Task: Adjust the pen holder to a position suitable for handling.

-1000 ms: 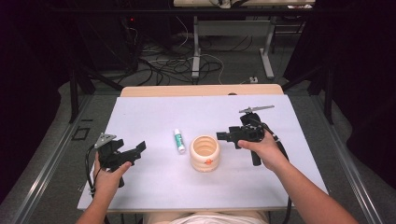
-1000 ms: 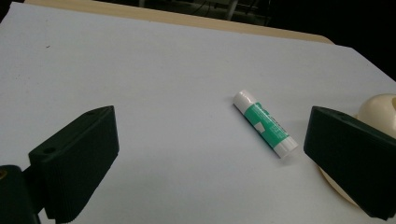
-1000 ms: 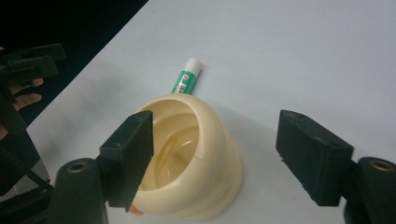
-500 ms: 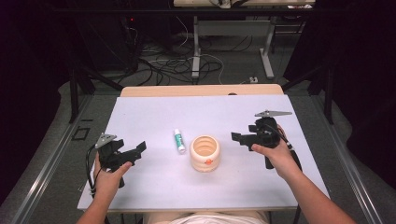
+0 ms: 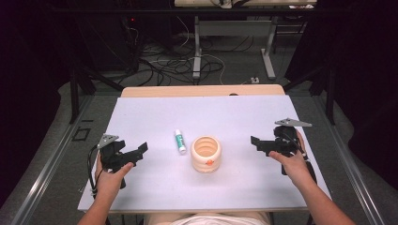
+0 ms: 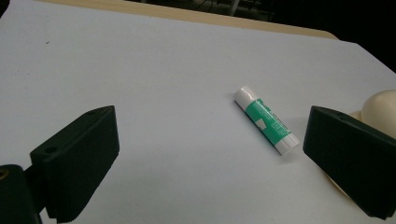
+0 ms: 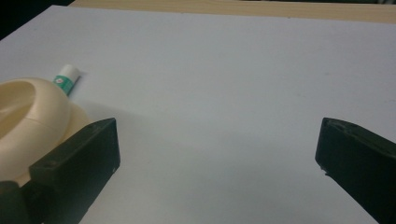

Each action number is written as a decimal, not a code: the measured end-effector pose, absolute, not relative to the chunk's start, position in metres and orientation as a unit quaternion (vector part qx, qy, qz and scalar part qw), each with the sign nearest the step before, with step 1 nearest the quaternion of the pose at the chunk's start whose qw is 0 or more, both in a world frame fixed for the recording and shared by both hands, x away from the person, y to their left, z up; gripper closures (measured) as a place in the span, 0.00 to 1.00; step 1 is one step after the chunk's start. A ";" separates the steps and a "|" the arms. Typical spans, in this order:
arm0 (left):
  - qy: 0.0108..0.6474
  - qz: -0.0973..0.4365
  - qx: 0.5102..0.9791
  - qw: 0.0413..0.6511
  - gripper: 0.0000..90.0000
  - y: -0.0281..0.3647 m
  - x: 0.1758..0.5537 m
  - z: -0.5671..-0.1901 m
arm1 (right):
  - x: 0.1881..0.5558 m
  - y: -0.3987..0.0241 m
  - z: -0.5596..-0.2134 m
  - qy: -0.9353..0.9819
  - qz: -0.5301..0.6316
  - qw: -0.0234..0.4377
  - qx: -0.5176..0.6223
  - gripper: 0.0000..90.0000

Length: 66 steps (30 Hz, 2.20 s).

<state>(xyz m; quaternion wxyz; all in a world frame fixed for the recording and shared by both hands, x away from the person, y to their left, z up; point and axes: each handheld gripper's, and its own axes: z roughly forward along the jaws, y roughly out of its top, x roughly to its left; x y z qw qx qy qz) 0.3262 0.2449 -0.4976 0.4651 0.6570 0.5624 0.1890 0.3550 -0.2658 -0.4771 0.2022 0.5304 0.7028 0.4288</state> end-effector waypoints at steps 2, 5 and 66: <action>0.565 0.188 0.654 0.467 0.04 0.245 0.326 -0.497 | 0.354 -0.271 -0.480 0.699 0.427 0.212 0.533 0.00; 0.566 0.185 0.651 0.470 0.04 0.245 0.327 -0.497 | 0.352 -0.278 -0.485 0.691 0.430 0.215 0.539 0.00; 0.644 -0.025 0.602 0.471 0.29 0.179 0.409 -0.475 | 0.352 -0.297 -0.506 0.671 0.439 0.203 0.562 0.01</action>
